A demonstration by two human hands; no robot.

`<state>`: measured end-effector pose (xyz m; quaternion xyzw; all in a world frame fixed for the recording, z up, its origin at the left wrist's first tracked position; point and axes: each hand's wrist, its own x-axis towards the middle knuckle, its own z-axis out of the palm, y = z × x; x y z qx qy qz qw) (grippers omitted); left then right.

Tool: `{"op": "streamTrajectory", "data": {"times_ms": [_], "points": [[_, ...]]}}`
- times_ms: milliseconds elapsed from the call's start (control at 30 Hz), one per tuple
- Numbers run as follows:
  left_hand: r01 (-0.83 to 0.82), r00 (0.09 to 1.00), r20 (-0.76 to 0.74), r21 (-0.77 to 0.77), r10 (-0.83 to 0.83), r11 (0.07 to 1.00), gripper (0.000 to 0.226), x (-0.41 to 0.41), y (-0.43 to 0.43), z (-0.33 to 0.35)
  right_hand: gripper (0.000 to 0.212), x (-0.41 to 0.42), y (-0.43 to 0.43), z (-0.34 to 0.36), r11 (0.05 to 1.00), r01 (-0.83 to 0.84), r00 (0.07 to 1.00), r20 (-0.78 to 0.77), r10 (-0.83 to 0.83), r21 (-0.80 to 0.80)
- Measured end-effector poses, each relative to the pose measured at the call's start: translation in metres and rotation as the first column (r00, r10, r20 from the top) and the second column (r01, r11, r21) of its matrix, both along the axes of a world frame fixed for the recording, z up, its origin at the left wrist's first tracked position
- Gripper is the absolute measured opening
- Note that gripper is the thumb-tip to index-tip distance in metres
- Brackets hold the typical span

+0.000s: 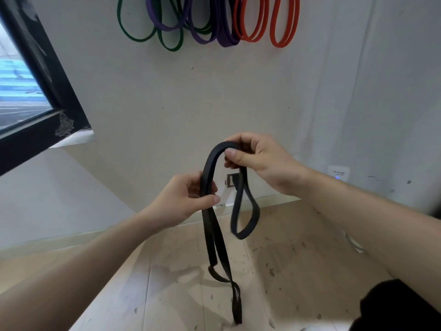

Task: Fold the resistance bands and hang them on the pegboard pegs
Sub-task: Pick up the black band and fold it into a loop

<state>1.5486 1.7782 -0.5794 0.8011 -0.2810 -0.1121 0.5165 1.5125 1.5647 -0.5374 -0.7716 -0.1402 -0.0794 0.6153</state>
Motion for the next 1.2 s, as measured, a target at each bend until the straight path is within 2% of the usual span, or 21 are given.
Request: {"op": "streamTrajectory", "data": {"times_ms": [233,333,433,533,667,733,833,933,1200], "points": [[-0.018,0.999,-0.038,-0.027,0.017,0.999,0.018,0.004,-0.001,-0.001,0.009,0.003,-0.021,0.011,0.966,0.142,0.989,0.018,-0.149,0.214],[-0.053,0.999,-0.009,-0.052,0.053,0.997,0.018,0.006,-0.002,0.000,0.009,0.005,-0.027,0.011,0.951,0.183,0.982,-0.004,-0.188,0.250],[-0.096,0.995,0.027,-0.106,0.099,0.990,0.021,0.007,-0.002,0.003,0.009,0.008,-0.035,0.005,0.955,0.211,0.978,-0.040,-0.207,0.208],[-0.125,0.990,0.045,-0.180,0.135,0.976,0.023,0.007,0.000,0.007,0.011,0.008,-0.043,-0.001,0.979,0.189,0.980,-0.073,-0.184,0.076],[-0.123,0.986,0.081,-0.231,0.145,0.965,0.024,0.004,0.000,0.013,0.027,0.007,-0.041,-0.011,0.985,0.079,0.988,-0.119,-0.098,-0.156],[-0.105,0.987,0.093,-0.236,0.130,0.966,0.027,0.003,-0.002,0.014,0.032,0.007,-0.033,-0.016,0.977,0.004,0.986,-0.164,-0.040,-0.213],[-0.054,0.987,0.140,-0.206,0.084,0.977,0.029,-0.002,-0.007,0.015,0.036,0.006,-0.017,-0.022,0.969,-0.085,0.983,-0.177,0.044,-0.234],[-0.023,0.987,0.153,-0.216,0.058,0.976,0.028,-0.003,-0.009,0.013,0.030,0.005,-0.002,-0.026,0.975,-0.123,0.986,-0.137,0.099,-0.185],[-0.035,0.996,0.070,-0.153,0.046,0.988,0.032,0.001,-0.002,0.007,0.018,0.004,0.000,-0.017,0.978,-0.108,0.991,-0.095,0.092,-0.178]]}}
